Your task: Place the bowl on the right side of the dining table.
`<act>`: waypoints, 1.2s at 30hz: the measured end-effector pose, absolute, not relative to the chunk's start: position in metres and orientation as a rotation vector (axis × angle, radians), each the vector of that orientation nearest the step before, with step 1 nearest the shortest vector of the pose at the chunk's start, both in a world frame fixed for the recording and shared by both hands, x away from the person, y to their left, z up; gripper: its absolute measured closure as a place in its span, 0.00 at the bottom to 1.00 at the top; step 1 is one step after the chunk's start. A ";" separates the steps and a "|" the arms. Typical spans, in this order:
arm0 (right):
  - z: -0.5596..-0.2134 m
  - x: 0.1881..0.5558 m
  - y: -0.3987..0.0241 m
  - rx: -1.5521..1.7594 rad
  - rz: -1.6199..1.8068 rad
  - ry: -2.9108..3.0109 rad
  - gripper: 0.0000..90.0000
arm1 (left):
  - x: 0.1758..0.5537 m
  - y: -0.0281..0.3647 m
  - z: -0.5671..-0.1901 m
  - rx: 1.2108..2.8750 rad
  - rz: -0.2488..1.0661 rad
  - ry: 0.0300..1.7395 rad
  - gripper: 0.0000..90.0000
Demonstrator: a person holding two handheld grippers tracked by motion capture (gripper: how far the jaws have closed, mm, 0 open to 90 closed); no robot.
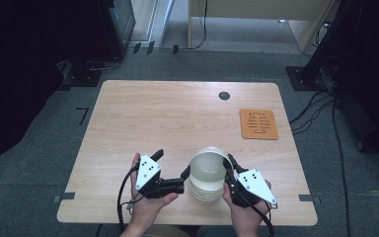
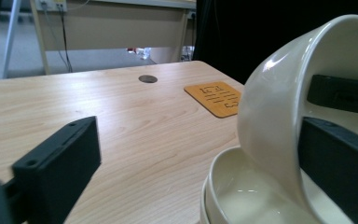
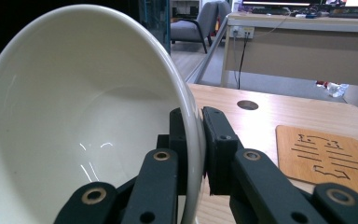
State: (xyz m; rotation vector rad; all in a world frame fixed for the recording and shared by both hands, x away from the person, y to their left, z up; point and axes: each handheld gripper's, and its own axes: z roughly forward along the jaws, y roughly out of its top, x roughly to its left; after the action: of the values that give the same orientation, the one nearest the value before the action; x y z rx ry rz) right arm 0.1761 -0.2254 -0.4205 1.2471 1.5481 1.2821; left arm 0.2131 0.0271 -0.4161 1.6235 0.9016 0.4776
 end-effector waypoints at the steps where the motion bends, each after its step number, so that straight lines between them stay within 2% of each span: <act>1: -0.420 0.177 -0.226 1.246 1.280 1.553 0.94 | 0.212 0.029 -0.416 1.619 0.495 0.908 0.00; 8: -0.418 0.185 -0.232 1.273 1.280 1.534 0.93 | 0.211 0.047 -0.414 1.595 0.489 0.908 0.00; 22: -0.416 0.193 -0.240 1.289 1.282 1.527 0.93 | 0.225 0.101 -0.424 1.539 0.551 1.060 0.00; 30: -0.417 0.197 -0.248 1.308 1.273 1.517 0.93 | 0.236 0.132 -0.447 1.527 0.603 1.171 0.00; 36: -0.417 0.198 -0.253 1.319 1.269 1.503 0.93 | 0.243 0.150 -0.461 1.538 0.593 1.246 0.00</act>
State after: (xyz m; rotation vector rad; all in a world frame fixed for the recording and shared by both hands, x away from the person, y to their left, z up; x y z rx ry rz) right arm 0.1980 -0.2531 -0.4165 1.3187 1.5025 1.2686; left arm 0.2433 0.1504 -0.4607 1.5384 1.2463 0.5934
